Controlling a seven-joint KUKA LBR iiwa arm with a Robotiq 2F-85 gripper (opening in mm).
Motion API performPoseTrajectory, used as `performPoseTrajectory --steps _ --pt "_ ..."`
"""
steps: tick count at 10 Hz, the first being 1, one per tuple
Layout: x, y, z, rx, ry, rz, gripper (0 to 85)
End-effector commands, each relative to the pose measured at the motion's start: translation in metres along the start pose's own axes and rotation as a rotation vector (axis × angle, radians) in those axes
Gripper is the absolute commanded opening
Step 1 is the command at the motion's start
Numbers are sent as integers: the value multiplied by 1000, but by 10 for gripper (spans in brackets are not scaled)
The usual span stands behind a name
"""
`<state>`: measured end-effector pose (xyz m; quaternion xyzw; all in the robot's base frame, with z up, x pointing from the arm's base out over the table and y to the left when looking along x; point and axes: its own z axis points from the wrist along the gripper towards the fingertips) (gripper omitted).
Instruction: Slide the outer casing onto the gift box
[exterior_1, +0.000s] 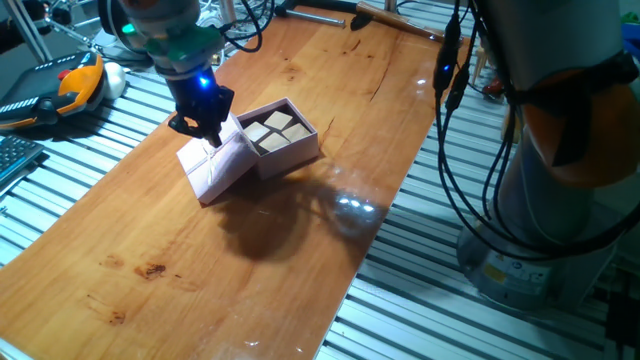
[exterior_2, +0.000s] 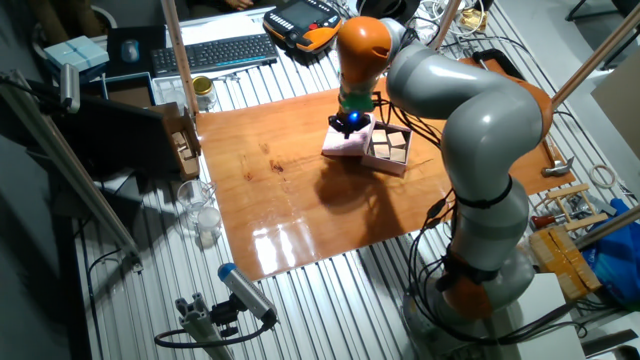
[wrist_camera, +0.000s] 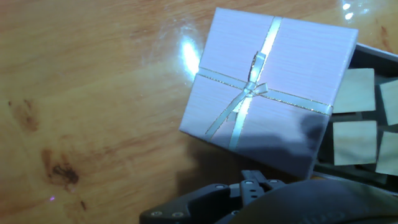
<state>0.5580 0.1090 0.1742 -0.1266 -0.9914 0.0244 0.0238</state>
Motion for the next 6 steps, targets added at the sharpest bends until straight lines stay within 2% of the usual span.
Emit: performPoseTrajectory --steps 1,2,3,6 --pt "0 0 0 20 6 -7 0" --pt "0 0 0 52 8 -23 0" --pt "0 0 0 65 -1 -56 0" --pt "0 0 0 49 -26 -148 0"
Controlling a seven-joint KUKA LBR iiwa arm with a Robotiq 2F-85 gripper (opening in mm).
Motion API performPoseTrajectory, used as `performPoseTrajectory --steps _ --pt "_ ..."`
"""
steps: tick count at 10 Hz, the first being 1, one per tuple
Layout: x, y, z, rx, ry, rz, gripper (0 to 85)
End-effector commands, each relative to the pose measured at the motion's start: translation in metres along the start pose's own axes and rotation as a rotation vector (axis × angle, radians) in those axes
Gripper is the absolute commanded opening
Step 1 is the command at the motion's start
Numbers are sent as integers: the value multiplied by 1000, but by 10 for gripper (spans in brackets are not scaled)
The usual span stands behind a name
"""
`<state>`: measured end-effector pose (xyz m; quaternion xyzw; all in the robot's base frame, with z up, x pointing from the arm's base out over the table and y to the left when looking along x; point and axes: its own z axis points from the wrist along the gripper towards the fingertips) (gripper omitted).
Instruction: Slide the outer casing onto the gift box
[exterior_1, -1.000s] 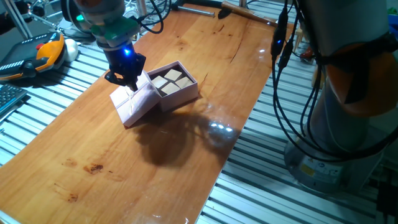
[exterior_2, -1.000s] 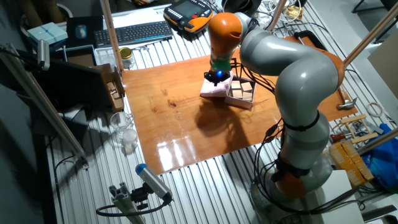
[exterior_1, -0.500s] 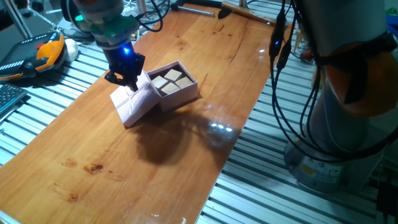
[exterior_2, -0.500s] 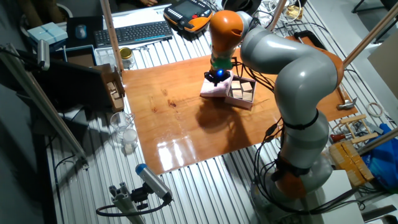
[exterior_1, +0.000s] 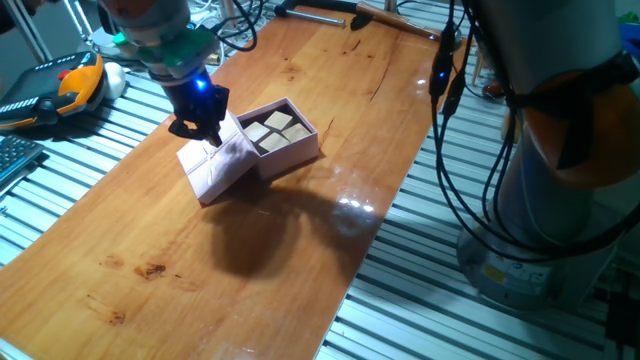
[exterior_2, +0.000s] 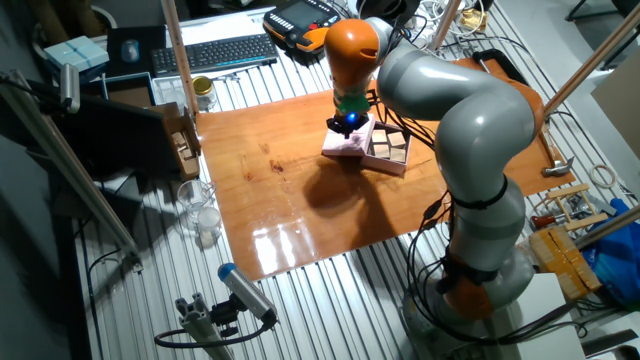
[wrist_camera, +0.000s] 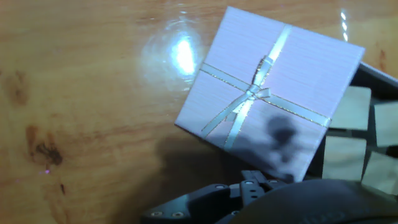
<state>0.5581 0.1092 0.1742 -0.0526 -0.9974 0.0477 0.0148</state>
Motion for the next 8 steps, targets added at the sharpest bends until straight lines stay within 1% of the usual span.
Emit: performPoseTrajectory --steps 1,2,4,5,6,7,8 --pt "0 0 0 1 -6 -8 0" --pt "0 0 0 3 -3 -17 0" --pt "0 0 0 -14 3 -13 0" --pt "0 0 0 -5 -2 6 0" --pt "-6 5 4 -18 -4 41 0" --pt "-11 9 10 -27 -12 61 0" --pt "-14 12 18 -30 -17 67 0"
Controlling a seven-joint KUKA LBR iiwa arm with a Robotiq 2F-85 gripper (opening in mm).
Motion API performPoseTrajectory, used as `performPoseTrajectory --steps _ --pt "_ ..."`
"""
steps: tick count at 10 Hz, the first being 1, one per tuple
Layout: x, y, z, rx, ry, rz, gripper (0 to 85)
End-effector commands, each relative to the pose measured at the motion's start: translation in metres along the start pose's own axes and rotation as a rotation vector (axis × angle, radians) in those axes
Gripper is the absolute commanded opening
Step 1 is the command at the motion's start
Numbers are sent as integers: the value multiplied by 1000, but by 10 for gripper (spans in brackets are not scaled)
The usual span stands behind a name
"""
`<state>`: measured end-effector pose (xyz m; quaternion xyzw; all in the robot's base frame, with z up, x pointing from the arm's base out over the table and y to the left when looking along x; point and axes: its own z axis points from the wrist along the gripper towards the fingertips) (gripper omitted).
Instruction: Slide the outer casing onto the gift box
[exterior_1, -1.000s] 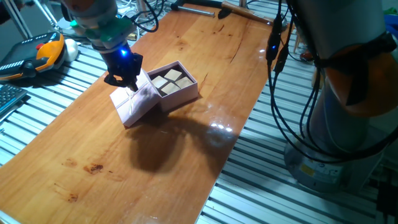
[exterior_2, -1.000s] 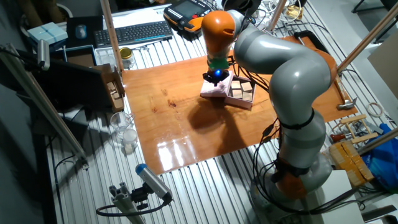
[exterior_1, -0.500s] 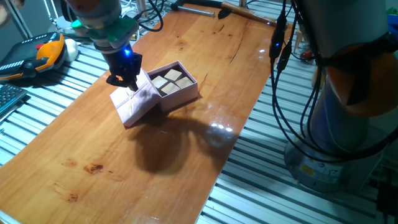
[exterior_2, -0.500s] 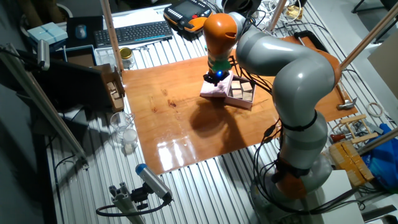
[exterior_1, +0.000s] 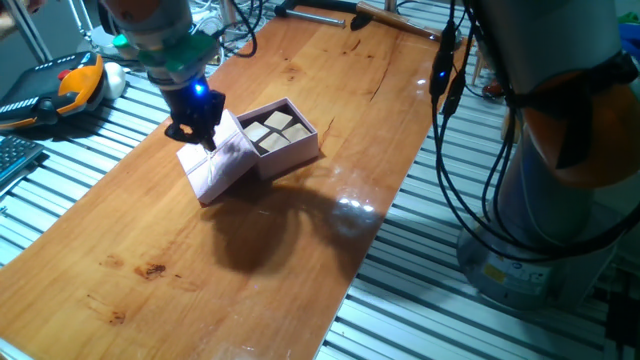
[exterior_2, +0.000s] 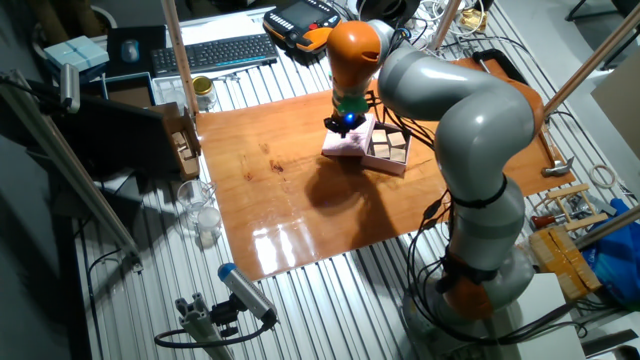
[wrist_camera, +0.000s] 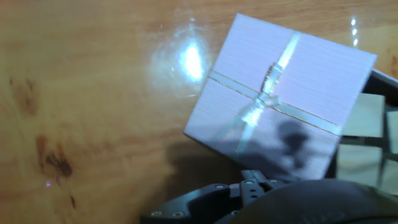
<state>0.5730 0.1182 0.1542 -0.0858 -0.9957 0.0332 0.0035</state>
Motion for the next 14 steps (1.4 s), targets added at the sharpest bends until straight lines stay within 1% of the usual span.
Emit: performPoseTrajectory --steps 1,2,3,4,5,6,8,9,12,13,14 --pt "-2 5 6 -5 -2 9 0" --pt "-3 12 10 -4 -5 23 0" --pt "-2 22 12 4 -8 41 0" --pt "-1 34 14 17 -11 57 0" --pt "-1 43 14 34 -6 60 0" --pt "-2 47 16 38 -1 71 0" --pt "-8 48 24 29 3 102 0" --pt "-11 49 28 22 -8 121 0" --pt "-17 56 36 16 -19 161 0" --pt "-20 59 39 15 -29 173 0" --pt "-23 62 40 20 -32 184 0"
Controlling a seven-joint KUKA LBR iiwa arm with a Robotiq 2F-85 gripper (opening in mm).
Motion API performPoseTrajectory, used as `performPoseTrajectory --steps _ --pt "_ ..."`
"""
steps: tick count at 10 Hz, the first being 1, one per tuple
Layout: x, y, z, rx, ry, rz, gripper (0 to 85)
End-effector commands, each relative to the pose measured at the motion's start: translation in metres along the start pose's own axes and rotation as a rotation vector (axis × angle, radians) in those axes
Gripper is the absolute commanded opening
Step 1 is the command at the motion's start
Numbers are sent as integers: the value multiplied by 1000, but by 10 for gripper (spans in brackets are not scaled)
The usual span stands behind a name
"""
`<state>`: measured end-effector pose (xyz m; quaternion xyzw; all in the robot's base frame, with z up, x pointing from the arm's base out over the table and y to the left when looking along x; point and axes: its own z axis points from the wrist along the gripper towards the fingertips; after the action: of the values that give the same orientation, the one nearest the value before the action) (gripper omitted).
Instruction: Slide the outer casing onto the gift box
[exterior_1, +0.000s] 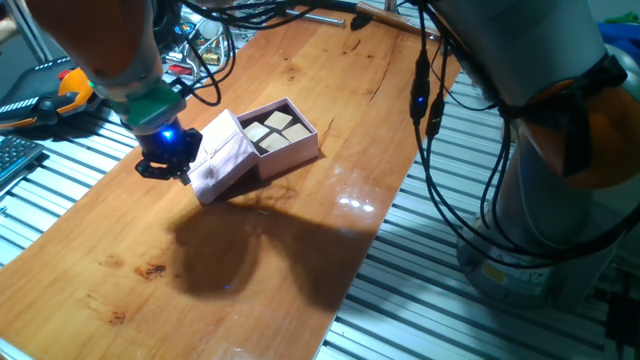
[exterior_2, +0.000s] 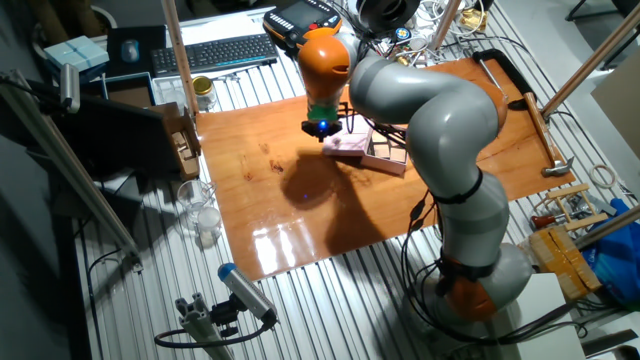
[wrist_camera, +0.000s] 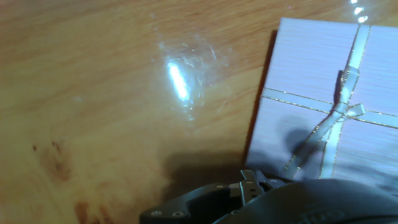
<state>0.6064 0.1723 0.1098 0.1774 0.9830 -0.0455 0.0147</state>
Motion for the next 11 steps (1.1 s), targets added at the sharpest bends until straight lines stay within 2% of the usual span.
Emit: performPoseTrajectory --steps 1,3,5,7,11 --pt "-1 2 1 6 1 13 0" --pt "-4 5 9 18 -2 37 0" --pt "-8 6 18 12 0 71 0" --pt "-12 4 22 23 11 90 0" --pt "-16 7 27 30 15 111 0"
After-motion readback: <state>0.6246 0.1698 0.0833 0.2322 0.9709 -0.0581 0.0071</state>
